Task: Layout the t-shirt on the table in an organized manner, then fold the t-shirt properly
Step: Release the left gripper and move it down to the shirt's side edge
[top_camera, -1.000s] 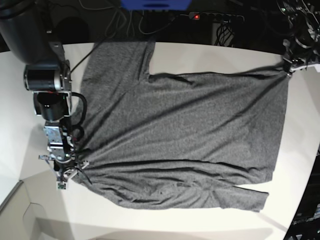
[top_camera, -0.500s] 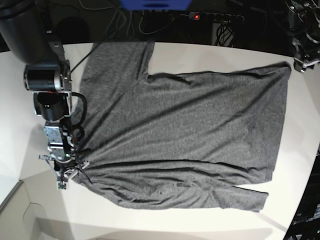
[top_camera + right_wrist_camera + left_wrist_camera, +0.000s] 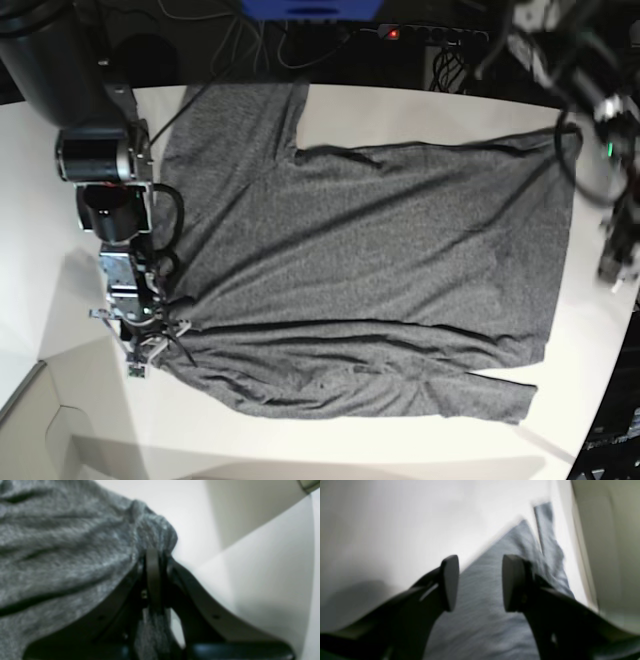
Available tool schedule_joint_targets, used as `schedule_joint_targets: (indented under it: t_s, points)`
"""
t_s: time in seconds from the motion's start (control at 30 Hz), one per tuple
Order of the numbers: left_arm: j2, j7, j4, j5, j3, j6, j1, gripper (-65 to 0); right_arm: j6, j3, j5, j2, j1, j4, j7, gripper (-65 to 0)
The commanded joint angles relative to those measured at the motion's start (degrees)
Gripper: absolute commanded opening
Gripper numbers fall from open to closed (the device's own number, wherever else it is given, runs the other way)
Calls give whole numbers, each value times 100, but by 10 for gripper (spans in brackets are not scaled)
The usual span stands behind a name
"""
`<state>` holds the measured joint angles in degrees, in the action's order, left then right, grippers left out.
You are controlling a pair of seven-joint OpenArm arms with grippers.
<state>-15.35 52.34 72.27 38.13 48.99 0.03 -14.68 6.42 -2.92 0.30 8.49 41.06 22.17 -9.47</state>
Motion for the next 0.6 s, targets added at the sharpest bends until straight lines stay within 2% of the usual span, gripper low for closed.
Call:
schedule_joint_targets:
  t_s: [0.0, 0.13, 0.2, 0.3, 0.4, 0.57]
  points:
    - [-148, -218, -190, -169, -227, 19, -348, -370, 84, 6, 1, 26, 206, 117, 73, -642]
    - [-298, -1335, -1438, -1039, -1528, 10, -1306, -370, 84, 6, 1, 8, 206, 117, 20, -642]
    - [-412, -1933, -2159, -1285, -2126, 10, -1658, -370, 84, 6, 1, 8, 206, 117, 11, -642]
    - [-491, -2768, -3293, -1444, -2759, 10, -2150, -370, 84, -3, 1, 8, 206, 117, 11, -642]
    - [-561, -3366, -4418, -1496, -3189, 10, -2493, -370, 84, -3, 1, 8, 145, 117, 11, -642]
    - [-552, -4394, -5183, -1461, -4139, 10, -2625, -370, 84, -12, 1, 26, 127, 117, 11, -642]
